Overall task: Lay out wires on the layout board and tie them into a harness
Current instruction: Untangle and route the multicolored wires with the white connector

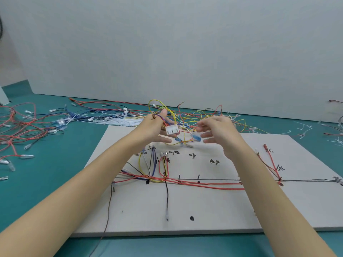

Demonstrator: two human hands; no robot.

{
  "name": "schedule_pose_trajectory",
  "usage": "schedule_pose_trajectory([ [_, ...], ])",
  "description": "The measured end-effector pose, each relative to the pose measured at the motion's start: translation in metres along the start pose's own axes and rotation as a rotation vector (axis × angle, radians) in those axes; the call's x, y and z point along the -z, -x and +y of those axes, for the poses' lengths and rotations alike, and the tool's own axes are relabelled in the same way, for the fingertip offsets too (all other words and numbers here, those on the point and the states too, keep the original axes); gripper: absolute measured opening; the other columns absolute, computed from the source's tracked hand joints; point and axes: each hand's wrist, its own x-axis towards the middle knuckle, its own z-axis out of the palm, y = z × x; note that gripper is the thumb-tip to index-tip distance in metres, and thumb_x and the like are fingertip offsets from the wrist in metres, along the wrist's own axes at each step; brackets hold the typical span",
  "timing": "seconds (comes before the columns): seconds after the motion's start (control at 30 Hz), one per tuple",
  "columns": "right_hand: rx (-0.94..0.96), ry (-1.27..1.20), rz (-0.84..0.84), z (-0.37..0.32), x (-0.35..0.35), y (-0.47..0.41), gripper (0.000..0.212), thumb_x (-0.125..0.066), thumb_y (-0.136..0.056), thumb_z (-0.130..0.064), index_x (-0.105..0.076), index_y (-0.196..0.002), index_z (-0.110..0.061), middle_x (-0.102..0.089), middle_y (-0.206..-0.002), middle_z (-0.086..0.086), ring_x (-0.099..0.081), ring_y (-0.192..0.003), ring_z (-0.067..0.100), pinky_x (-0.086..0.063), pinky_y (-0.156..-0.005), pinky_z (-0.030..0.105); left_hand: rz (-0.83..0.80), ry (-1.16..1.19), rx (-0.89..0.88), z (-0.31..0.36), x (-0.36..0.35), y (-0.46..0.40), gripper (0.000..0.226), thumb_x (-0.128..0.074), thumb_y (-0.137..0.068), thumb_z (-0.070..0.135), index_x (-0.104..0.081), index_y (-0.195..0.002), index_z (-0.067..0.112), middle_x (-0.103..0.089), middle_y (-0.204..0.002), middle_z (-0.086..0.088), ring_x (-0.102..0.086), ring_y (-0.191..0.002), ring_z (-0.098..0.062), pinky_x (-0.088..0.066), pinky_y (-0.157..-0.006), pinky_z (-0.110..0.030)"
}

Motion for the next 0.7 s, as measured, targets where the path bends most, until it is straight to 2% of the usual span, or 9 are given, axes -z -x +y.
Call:
schedule_pose_trajectory([
  [0.1, -0.065, 0.212, 0.017, 0.011, -0.004, -0.012, 0.022, -0.050, -0.096, -0.021, -0.065, -0.096, -0.004, -0.060, -0.078, 0.007, -0.053, -0.058, 0.017, -0.045, -0.050, 0.025, -0.073, 0.066, 0.038, -0.004, 0.003, 0.002, 0.052, -0.032, -0.105, 0.040, -0.069, -0.093, 0.006, -0.075, -0.095, -0.013, -0.072, -0.092, -0.025, -0.057, -0.078, -0.036],
  [0.2, -0.087, 0.298, 0.054, 0.016, -0.011, -0.022, 0.032, -0.050, -0.096, -0.031, -0.067, -0.093, -0.003, -0.058, -0.074, 0.008, -0.051, -0.059, 0.020, -0.041, -0.050, 0.025, -0.125, 0.095, 0.029, -0.007, 0.009, 0.001, 0.049, -0.033, -0.104, 0.041, -0.067, -0.083, 0.013, -0.075, -0.099, -0.012, -0.071, -0.097, -0.022, -0.057, -0.078, -0.035],
  [0.3, -0.118, 0.203, 0.073, 0.015, -0.016, -0.028, 0.024, -0.059, -0.092, -0.028, -0.067, -0.079, -0.010, -0.059, -0.075, 0.004, -0.043, -0.057, 0.017, -0.034, -0.050, 0.024, -0.154, 0.105, 0.011, -0.010, 0.013, -0.001, 0.043, -0.035, -0.104, 0.042, -0.062, -0.080, 0.017, -0.075, -0.103, -0.011, -0.070, -0.100, -0.021, -0.054, -0.074, -0.031],
  [0.43, -0.186, -0.067, 0.030, 0.013, -0.015, -0.029, 0.012, -0.066, -0.089, -0.022, -0.068, -0.080, -0.015, -0.062, -0.077, -0.002, -0.041, -0.062, 0.014, -0.033, -0.051, 0.023, -0.183, 0.144, -0.010, -0.016, 0.013, -0.002, 0.039, -0.038, -0.103, 0.041, -0.053, -0.074, 0.020, -0.075, -0.102, -0.010, -0.070, -0.101, -0.021, -0.054, -0.073, -0.029],
  [0.57, 0.049, 0.088, 0.044, 0.015, -0.017, -0.024, 0.012, -0.062, -0.091, -0.017, -0.064, -0.081, -0.012, -0.062, -0.073, 0.001, -0.048, -0.061, 0.010, -0.034, -0.054, 0.022, -0.163, 0.233, -0.013, -0.016, 0.007, -0.004, 0.030, -0.041, -0.102, 0.036, -0.057, -0.084, 0.018, -0.075, -0.100, -0.010, -0.070, -0.091, -0.021, -0.058, -0.074, -0.027],
  [0.63, 0.234, 0.146, 0.075, 0.015, -0.021, -0.020, 0.010, -0.062, -0.091, -0.014, -0.065, -0.083, -0.008, -0.061, -0.074, 0.001, -0.051, -0.064, 0.008, -0.038, -0.061, 0.023, -0.147, 0.271, 0.005, -0.016, 0.002, -0.003, 0.030, -0.040, -0.103, 0.033, -0.062, -0.095, 0.016, -0.075, -0.098, -0.007, -0.070, -0.090, -0.021, -0.059, -0.074, -0.025],
  [0.7, 0.424, 0.216, 0.122, 0.015, -0.026, -0.015, 0.011, -0.061, -0.091, -0.013, -0.066, -0.083, -0.007, -0.060, -0.074, -0.001, -0.051, -0.066, 0.006, -0.038, -0.063, 0.022, -0.167, 0.292, 0.006, -0.016, -0.002, -0.003, 0.032, -0.040, -0.103, 0.033, -0.065, -0.110, 0.013, -0.073, -0.107, -0.009, -0.070, -0.096, -0.022, -0.059, -0.080, -0.028],
])
